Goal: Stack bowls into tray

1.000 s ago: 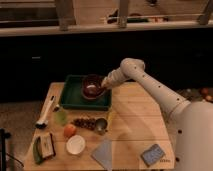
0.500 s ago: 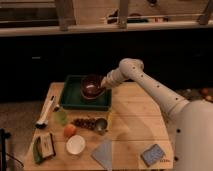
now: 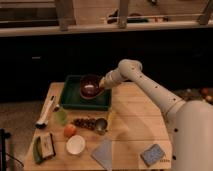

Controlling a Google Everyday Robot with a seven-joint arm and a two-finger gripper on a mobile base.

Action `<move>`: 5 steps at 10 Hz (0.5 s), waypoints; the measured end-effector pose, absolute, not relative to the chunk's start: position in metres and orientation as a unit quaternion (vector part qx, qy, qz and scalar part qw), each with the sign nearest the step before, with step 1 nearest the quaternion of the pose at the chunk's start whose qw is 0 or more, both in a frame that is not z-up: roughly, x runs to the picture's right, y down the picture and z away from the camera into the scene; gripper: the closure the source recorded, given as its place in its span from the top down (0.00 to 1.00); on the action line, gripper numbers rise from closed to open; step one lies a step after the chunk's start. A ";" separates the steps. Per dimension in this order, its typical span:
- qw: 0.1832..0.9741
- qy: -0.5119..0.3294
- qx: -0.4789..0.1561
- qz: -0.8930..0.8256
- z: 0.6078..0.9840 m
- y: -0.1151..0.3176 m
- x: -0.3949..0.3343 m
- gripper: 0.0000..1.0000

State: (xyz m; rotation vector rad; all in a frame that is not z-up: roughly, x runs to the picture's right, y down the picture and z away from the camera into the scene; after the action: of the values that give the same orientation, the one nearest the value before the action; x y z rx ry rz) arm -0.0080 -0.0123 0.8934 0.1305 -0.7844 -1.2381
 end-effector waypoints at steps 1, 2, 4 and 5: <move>0.740 -0.362 0.067 -0.562 0.896 -0.012 -0.009 0.00; 0.738 -0.367 0.073 -0.561 0.897 -0.012 -0.012 0.00; 0.734 -0.380 0.094 -0.555 0.901 -0.011 -0.018 0.00; 0.734 -0.384 0.103 -0.551 0.903 -0.011 -0.017 0.00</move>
State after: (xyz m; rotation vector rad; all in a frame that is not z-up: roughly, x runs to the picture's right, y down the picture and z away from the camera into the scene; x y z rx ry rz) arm -0.0170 -0.0109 0.9030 0.2263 -0.8449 -1.2111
